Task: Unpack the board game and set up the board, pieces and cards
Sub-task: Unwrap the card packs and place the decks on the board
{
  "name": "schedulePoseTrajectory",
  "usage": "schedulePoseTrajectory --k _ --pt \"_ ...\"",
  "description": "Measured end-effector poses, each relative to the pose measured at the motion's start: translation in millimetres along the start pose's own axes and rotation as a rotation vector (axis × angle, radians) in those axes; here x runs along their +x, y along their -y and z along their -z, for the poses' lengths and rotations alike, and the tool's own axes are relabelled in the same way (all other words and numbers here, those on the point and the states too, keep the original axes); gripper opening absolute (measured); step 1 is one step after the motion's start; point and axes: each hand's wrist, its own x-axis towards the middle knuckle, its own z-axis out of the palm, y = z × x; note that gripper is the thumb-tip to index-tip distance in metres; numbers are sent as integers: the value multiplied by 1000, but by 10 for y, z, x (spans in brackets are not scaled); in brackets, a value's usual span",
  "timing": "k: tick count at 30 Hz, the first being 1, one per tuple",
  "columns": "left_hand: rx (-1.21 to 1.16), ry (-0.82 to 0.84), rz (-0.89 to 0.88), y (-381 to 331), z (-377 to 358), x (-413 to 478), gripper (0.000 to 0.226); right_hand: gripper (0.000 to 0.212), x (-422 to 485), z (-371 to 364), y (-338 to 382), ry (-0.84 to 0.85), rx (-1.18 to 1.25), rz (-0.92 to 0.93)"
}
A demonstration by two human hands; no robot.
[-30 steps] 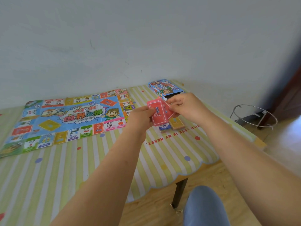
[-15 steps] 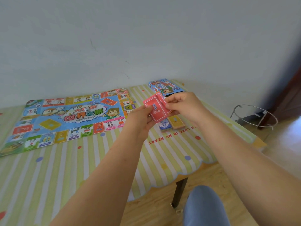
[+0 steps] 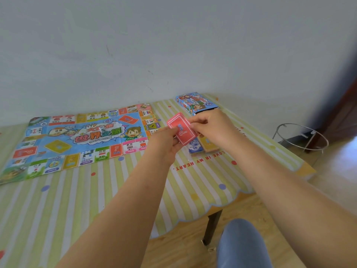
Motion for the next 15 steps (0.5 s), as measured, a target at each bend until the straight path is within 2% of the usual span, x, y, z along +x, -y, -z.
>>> schedulePoseTrajectory --k 7,15 --pt "16 -50 -21 5 -9 14 37 21 -60 -98 84 9 -141 48" --pt "21 -23 -35 16 -6 -16 33 24 -48 -103 58 -9 -130 28"
